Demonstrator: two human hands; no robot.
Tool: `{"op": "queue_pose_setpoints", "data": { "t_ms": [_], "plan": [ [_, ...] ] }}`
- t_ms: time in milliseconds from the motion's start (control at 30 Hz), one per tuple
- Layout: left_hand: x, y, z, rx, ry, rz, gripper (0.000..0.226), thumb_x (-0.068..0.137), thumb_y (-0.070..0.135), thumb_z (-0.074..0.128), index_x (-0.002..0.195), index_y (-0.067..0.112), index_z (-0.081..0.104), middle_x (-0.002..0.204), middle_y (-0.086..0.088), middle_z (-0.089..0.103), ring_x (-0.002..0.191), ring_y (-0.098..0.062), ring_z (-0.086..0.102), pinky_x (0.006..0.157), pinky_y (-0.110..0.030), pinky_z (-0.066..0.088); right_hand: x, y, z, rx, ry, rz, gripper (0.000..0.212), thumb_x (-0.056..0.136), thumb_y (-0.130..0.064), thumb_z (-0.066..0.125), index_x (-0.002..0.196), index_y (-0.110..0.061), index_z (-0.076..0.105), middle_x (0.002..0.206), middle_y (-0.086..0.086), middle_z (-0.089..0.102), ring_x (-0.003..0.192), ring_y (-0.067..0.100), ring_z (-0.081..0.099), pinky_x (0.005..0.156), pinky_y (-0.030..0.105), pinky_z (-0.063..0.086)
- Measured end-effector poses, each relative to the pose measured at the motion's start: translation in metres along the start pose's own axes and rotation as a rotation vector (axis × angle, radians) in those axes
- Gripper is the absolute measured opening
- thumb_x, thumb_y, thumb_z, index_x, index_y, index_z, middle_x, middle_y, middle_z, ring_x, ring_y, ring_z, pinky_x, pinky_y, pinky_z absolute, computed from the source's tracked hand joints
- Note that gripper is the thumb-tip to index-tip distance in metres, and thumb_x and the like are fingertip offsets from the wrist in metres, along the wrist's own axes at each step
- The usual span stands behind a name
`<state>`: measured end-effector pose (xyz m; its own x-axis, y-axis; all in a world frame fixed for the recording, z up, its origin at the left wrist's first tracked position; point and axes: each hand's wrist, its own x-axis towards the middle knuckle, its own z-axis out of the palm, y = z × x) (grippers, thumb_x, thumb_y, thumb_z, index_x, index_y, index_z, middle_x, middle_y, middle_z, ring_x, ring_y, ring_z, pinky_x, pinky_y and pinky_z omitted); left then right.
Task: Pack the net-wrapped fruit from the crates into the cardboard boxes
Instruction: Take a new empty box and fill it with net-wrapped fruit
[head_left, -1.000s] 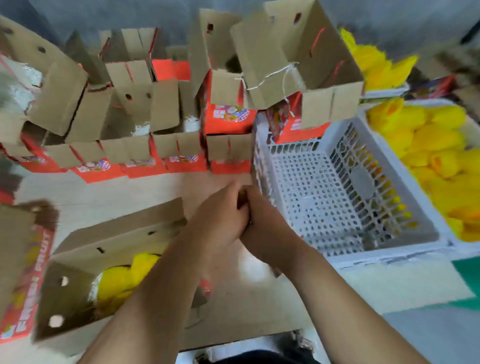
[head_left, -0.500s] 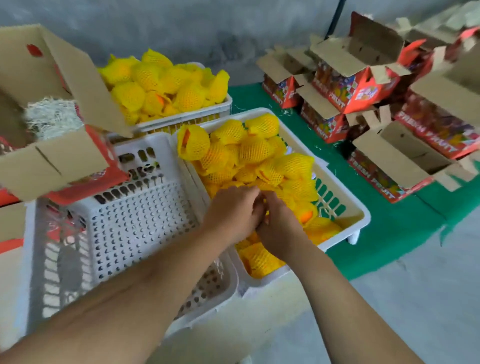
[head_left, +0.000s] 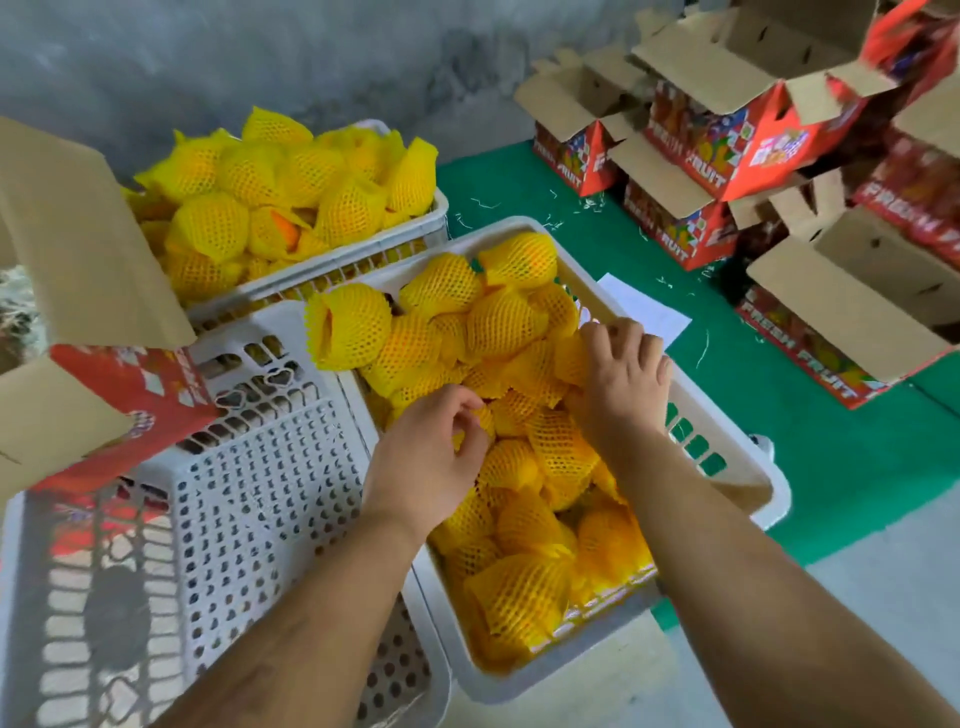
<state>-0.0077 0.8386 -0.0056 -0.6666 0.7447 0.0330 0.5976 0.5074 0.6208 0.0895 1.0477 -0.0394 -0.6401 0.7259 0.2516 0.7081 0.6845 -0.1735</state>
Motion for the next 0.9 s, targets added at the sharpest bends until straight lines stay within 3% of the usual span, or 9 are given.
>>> {"op": "queue_pose_setpoints", "data": {
  "t_ms": [133,233,367,433,533,600,767,833,900],
  "plan": [
    [0.002,0.004,-0.002,-0.005,-0.047,-0.020,0.052,0.088,0.076,0.049,0.130,0.046,0.044,0.111,0.024,0.060,0.102,0.003,0.058,0.071,-0.030,0.052,0.001,0.005,-0.014,0.828,0.056,-0.005,0.063,0.073,-0.044,0.076,0.125,-0.024,0.048,0.120,0.000,0.055,0.108,0.023,0.054,0.087,0.035,0.047],
    [0.003,0.010,-0.004,0.019,-0.076,-0.047,0.090,0.070,0.102,0.033,0.146,0.055,0.027,0.128,0.028,0.060,0.109,0.001,0.062,0.079,-0.034,0.055,-0.009,-0.014,-0.021,1.407,-0.421,-0.030,0.048,0.081,-0.030,0.080,0.123,-0.021,0.058,0.115,-0.005,0.071,0.109,0.016,0.068,0.087,0.033,0.057],
    [0.005,0.006,-0.005,-0.066,-0.018,-0.104,0.092,0.067,0.103,0.038,0.143,0.050,0.034,0.130,0.014,0.067,0.115,-0.023,0.067,0.086,-0.046,0.057,-0.014,-0.028,-0.012,1.573,-0.793,-0.058,0.037,0.087,-0.036,0.070,0.119,-0.017,0.072,0.118,0.008,0.074,0.114,0.023,0.068,0.093,0.035,0.056],
    [0.005,0.006,-0.005,-0.099,0.009,-0.096,0.087,0.072,0.096,0.047,0.143,0.047,0.036,0.134,0.013,0.064,0.119,-0.022,0.065,0.089,-0.046,0.057,-0.012,-0.026,-0.008,1.446,-0.561,0.021,0.038,0.087,-0.046,0.061,0.115,-0.022,0.072,0.113,-0.001,0.074,0.110,0.019,0.067,0.090,0.033,0.052],
    [0.006,0.006,-0.004,-0.076,0.065,-0.077,0.088,0.073,0.089,0.054,0.142,0.038,0.038,0.135,0.012,0.056,0.123,-0.015,0.057,0.089,-0.042,0.056,0.000,-0.015,0.009,0.586,-0.158,0.029,0.052,0.092,-0.044,0.062,0.138,-0.020,0.056,0.129,0.008,0.059,0.122,0.032,0.049,0.102,0.048,0.043],
    [0.007,0.005,-0.001,-0.062,0.085,-0.072,0.087,0.073,0.086,0.058,0.141,0.035,0.039,0.133,0.011,0.052,0.124,-0.013,0.052,0.090,-0.040,0.055,0.005,-0.011,0.018,0.319,-0.232,0.036,0.064,0.093,-0.052,0.062,0.147,-0.022,0.045,0.140,0.013,0.052,0.131,0.038,0.042,0.107,0.050,0.038],
    [0.008,0.002,0.003,0.004,0.090,-0.048,0.086,0.077,0.080,0.063,0.143,0.031,0.041,0.135,0.009,0.049,0.129,-0.014,0.047,0.094,-0.040,0.053,0.005,-0.015,0.024,0.392,-0.158,0.076,0.051,0.088,-0.065,0.059,0.112,-0.024,0.038,0.106,0.011,0.065,0.096,0.038,0.061,0.070,0.037,0.043],
    [0.009,0.002,0.004,0.008,0.087,-0.050,0.085,0.077,0.080,0.063,0.142,0.032,0.041,0.135,0.009,0.049,0.130,-0.014,0.047,0.093,-0.041,0.053,0.003,-0.017,0.023,0.396,-0.190,0.043,0.064,0.084,-0.063,0.068,0.122,-0.023,0.034,0.109,0.011,0.066,0.101,0.040,0.063,0.076,0.041,0.049],
    [0.009,0.003,0.004,0.000,0.086,-0.055,0.085,0.077,0.081,0.062,0.142,0.032,0.040,0.136,0.009,0.049,0.130,-0.014,0.046,0.093,-0.041,0.052,0.000,-0.017,0.023,0.261,-0.306,-0.069,0.090,0.080,-0.061,0.075,0.142,-0.022,0.024,0.128,0.012,0.060,0.120,0.039,0.059,0.099,0.050,0.048]
  ]
}}
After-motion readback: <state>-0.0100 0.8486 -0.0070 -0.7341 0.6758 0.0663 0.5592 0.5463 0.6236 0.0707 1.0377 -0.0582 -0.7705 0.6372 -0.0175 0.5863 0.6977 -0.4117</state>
